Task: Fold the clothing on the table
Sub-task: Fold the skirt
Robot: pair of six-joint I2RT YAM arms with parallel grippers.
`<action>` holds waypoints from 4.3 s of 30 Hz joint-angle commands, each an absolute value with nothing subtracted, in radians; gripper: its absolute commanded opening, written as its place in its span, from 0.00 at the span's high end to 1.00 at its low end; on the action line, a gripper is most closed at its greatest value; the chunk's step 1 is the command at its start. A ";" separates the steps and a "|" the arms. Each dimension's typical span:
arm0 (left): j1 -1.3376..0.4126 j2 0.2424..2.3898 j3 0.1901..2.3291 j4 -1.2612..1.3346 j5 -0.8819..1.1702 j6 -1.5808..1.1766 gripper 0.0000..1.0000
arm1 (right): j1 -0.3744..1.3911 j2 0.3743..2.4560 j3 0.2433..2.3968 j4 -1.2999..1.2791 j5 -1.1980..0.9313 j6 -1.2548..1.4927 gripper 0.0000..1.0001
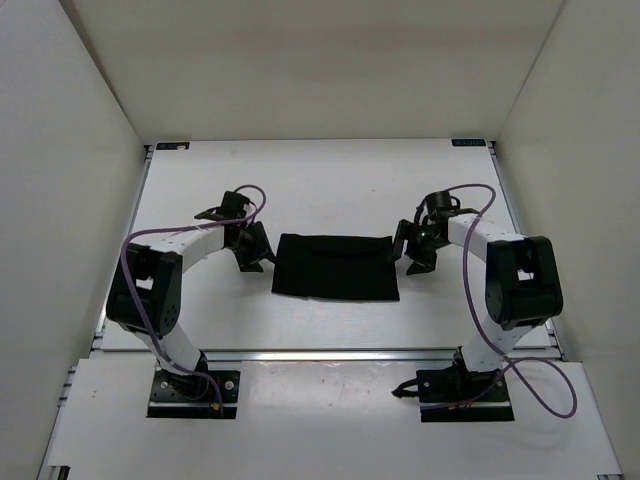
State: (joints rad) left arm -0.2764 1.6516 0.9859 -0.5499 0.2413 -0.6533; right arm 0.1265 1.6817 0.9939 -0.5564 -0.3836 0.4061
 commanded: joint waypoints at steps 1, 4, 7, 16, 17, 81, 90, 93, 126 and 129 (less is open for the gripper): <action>-0.281 1.681 0.992 -0.508 0.225 -0.629 0.43 | 0.159 1.721 0.994 -0.509 -0.405 0.388 0.39; -0.293 1.712 1.008 -0.505 0.215 -0.629 0.44 | 0.169 1.733 0.992 -0.499 -0.410 0.394 0.53; -0.288 1.732 1.002 -0.479 0.213 -0.637 0.44 | 0.182 1.744 0.994 -0.494 -0.428 0.388 0.60; -0.328 1.753 0.986 -0.413 0.239 -0.632 0.95 | 0.123 1.707 1.098 -0.644 -0.428 0.331 1.00; -0.339 1.753 0.986 -0.410 0.241 -0.638 0.99 | 0.124 1.703 1.136 -0.669 -0.422 0.302 1.00; -0.172 1.364 0.744 -0.296 0.402 -0.868 0.38 | 0.681 1.789 1.376 -0.444 -0.478 0.644 0.89; -0.170 1.212 0.787 -0.414 0.423 -0.847 0.37 | 0.756 1.899 1.258 -0.322 -0.431 0.686 0.74; -0.172 1.164 0.778 -0.425 0.416 -0.853 0.31 | 0.765 1.936 1.284 -0.325 -0.410 0.672 0.66; -0.294 1.046 0.802 -0.431 0.673 -0.609 0.01 | 0.419 1.244 0.954 -0.566 -0.485 0.499 0.01; -0.288 1.046 0.818 -0.434 0.670 -0.604 0.01 | 0.449 1.258 0.980 -0.600 -0.433 0.471 0.01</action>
